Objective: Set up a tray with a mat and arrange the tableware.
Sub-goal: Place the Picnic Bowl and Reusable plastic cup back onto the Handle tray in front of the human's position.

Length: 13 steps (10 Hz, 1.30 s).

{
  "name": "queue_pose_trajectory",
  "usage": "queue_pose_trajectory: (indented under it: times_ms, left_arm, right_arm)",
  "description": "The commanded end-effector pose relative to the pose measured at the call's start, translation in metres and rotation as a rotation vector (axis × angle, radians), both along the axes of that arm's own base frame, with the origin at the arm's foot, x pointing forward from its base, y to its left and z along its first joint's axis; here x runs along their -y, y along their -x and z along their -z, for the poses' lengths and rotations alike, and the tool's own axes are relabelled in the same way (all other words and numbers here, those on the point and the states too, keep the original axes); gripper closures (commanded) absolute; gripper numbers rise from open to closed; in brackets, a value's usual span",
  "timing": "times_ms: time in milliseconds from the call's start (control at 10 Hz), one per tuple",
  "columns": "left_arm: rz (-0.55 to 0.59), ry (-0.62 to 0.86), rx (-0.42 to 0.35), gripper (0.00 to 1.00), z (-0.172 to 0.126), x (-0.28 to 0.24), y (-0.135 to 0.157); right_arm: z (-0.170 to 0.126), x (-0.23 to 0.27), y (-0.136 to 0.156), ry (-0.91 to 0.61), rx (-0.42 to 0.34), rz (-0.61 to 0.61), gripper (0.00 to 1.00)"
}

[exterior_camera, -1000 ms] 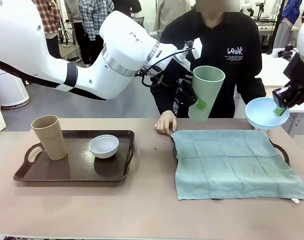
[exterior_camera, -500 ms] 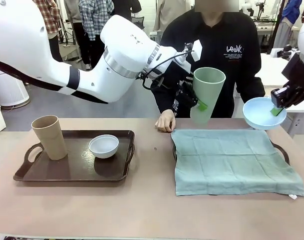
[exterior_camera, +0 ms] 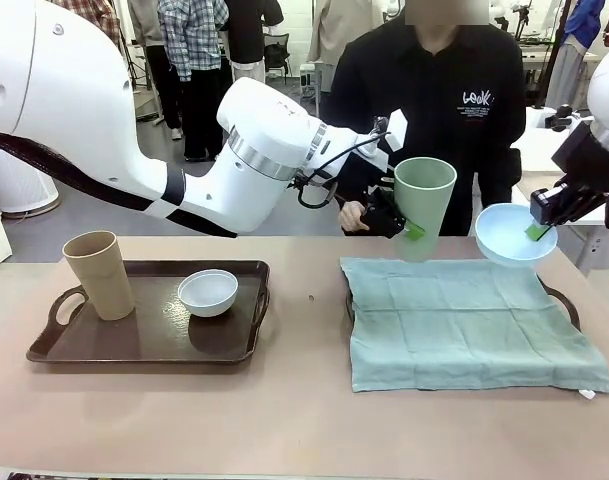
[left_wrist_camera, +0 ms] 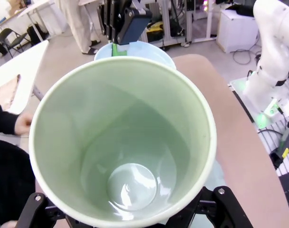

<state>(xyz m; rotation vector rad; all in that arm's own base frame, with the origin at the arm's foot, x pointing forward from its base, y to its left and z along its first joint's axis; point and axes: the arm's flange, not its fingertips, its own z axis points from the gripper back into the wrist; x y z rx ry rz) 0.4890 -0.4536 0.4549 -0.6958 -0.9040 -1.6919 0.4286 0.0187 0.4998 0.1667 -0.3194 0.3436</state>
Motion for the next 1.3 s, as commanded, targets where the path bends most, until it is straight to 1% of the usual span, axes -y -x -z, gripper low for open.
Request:
queue_pose_trajectory:
  times_ms: [0,100,200,300,400,600,800,900,1000,1100,1200]
  left_arm:
    - [0.010,-0.013,0.002,0.15,-0.007,-0.004,0.003]
    - [0.010,-0.013,0.002,0.15,-0.007,-0.004,0.003]
    - [0.002,-0.003,0.004,0.15,-0.001,-0.001,0.000]
    - [-0.016,-0.029,0.018,0.15,0.015,-0.004,-0.009]
    - [-0.015,-0.008,0.019,0.15,0.029,-0.007,-0.016]
    - [-0.017,0.007,-0.033,0.15,0.057,-0.010,-0.018]
    - [0.010,0.039,-0.116,0.15,0.081,-0.003,-0.019]
    - [0.018,0.060,-0.153,0.15,0.087,0.000,-0.017]
    - [-0.012,0.044,-0.165,0.15,0.083,0.000,-0.014]
    - [-0.006,-0.012,-0.137,0.15,0.089,0.000,-0.018]
    - [-0.006,-0.012,-0.137,0.15,0.089,0.000,-0.018]
  right_arm:
    - [-0.006,0.001,0.003,0.019,-0.006,0.011,0.95]
    - [-0.006,0.001,0.003,0.019,-0.006,0.011,0.95]
    - [-0.003,0.000,0.001,-0.001,0.005,0.000,0.95]
    - [0.011,0.006,-0.005,0.008,-0.020,-0.008,0.95]
    - [0.026,0.010,-0.011,0.005,-0.036,-0.035,0.95]
    - [0.060,0.016,-0.021,-0.002,-0.104,-0.059,0.95]
    - [0.091,0.015,-0.032,-0.029,-0.176,-0.080,0.95]
    - [0.099,0.014,-0.034,-0.044,-0.202,-0.077,0.95]
    - [0.095,0.013,-0.032,-0.043,-0.206,-0.060,0.95]
    - [0.100,0.012,-0.025,-0.002,-0.197,-0.061,0.95]
    - [0.100,0.012,-0.025,-0.002,-0.197,-0.061,0.95]
